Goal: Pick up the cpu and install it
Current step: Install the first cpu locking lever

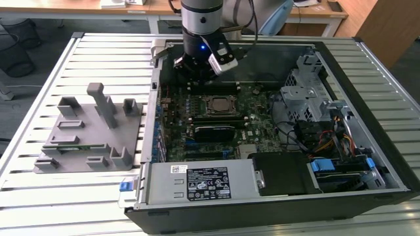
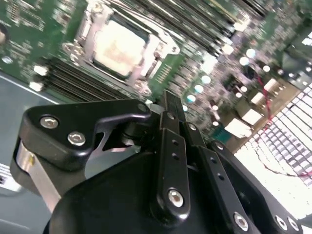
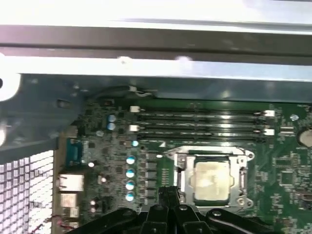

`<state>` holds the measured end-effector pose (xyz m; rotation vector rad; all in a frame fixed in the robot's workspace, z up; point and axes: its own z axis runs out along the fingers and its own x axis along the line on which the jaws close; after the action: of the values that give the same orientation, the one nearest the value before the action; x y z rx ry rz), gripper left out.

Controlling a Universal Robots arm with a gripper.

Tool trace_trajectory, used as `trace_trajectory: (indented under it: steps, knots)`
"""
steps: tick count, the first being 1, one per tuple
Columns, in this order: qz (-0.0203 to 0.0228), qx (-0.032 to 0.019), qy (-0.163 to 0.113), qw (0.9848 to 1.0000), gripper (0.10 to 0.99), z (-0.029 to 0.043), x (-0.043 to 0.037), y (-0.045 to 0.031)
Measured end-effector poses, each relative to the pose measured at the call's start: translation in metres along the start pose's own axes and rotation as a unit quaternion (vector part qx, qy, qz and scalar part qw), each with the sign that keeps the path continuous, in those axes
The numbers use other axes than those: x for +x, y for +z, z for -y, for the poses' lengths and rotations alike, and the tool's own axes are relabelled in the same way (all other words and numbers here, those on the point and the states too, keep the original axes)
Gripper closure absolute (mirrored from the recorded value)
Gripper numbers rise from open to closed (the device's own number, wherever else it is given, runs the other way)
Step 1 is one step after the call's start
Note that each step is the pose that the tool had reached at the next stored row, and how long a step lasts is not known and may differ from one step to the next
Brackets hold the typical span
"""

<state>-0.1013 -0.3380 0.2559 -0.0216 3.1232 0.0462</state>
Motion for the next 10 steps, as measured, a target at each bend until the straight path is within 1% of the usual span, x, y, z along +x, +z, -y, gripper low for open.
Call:
trace_trajectory:
  steps: [3, 6, 10]
  knots:
    - [0.0009, -0.0002, 0.0, 1.0, 0.98, -0.0006, 0.0068, -0.0001]
    - [0.0014, -0.0002, 0.0, 1.0, 0.98, -0.0033, 0.0115, -0.0001]
    - [0.0016, -0.0001, 0.0, 1.0, 0.98, -0.013, 0.0132, 0.0001]
